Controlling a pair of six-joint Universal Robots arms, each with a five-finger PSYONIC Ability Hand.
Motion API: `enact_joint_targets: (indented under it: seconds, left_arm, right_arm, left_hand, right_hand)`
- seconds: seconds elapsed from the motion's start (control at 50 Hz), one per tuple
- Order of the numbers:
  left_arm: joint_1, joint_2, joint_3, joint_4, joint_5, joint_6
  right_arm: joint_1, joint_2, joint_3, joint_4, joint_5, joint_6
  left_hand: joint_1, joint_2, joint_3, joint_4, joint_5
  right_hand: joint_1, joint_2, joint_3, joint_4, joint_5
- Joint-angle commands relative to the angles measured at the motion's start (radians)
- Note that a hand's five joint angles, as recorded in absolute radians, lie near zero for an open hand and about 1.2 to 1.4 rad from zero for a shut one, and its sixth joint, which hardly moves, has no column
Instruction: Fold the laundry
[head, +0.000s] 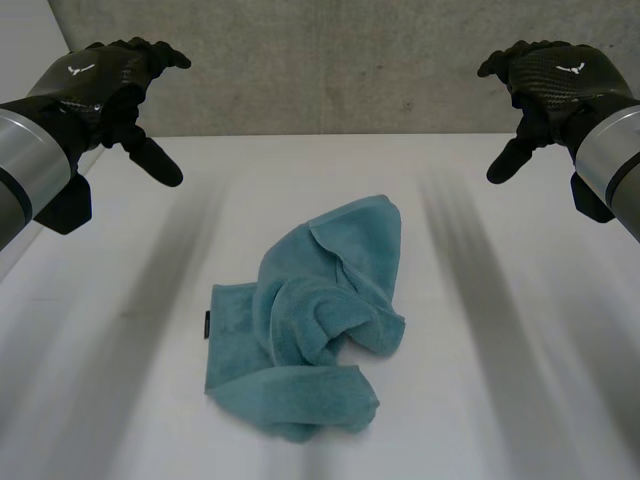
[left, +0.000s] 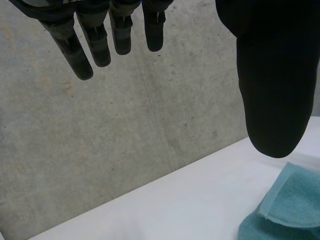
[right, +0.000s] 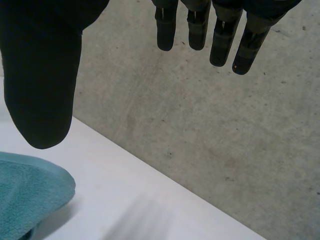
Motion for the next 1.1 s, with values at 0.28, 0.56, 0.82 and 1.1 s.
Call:
enact_joint_targets:
  seconds: [0.28,0.56,0.82,1.1]
  left_arm:
    - [-0.095,-0.046,-0.018,-0.070,-0.020,-0.031]
    - [-0.195,-0.167,-0.363,0.047,-0.118,-0.284]
    - [-0.252,-0.364,-0.308,0.140,-0.129,-0.365]
    - [-0.237,-0.355,0.051,0.174,-0.153,-0.319]
  right_arm:
    - [0.026,0.077,0.095,0.028,-0.137,-0.286]
    - [0.103,0.289,0.181,0.024,-0.174,-0.085]
    - [0.141,0.426,0.173,-0.085,-0.263,0.073]
    - [0.135,0.265,-0.080,-0.312,-0.036,0.050]
  left_hand:
    - [0.026,0.039,0.026,0.037,0.029]
    - [0.199,0.212,0.199,0.210,0.202]
    - [0.255,0.268,0.255,0.266,0.258]
    - [1.171,1.183,1.170,1.182,1.174]
  right_hand:
    - [-0.031,-0.044,-0.039,-0.057,-0.053]
    - [-0.031,-0.044,-0.039,-0.057,-0.053]
    - [0.354,0.341,0.346,0.328,0.333]
    - [1.190,1.178,1.182,1.164,1.169]
